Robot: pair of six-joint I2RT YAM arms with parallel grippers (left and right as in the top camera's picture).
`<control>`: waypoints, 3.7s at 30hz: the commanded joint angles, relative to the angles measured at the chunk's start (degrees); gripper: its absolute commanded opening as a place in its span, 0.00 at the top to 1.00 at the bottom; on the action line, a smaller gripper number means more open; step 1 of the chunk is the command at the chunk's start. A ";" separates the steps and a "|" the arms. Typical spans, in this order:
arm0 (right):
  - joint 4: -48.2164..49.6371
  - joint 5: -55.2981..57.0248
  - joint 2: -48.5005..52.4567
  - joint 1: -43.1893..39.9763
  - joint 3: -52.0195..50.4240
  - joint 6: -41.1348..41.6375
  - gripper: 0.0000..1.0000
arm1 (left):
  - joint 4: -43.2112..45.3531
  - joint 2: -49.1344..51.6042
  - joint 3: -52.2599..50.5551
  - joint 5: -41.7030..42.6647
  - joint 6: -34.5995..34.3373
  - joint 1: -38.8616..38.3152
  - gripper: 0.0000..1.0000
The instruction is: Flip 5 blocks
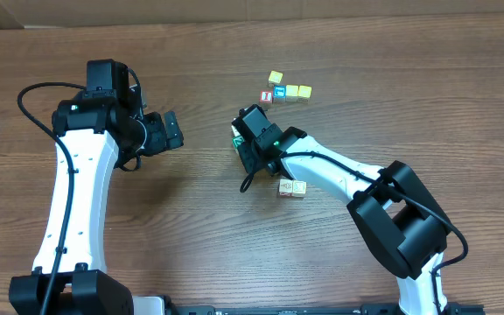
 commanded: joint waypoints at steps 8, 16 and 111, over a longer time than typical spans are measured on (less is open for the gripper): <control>-8.81 -0.13 -9.05 0.13 -0.13 14.86 0.75 | 0.17 0.57 1.27 -0.37 -0.72 -0.37 0.00; -18.84 -1.81 -9.81 2.40 -0.15 24.65 0.74 | 0.20 0.57 1.27 -0.37 -0.72 -0.37 0.00; -14.53 -4.61 -6.73 8.46 -2.84 20.72 0.96 | 0.20 0.57 1.27 -0.37 -0.72 -0.37 0.00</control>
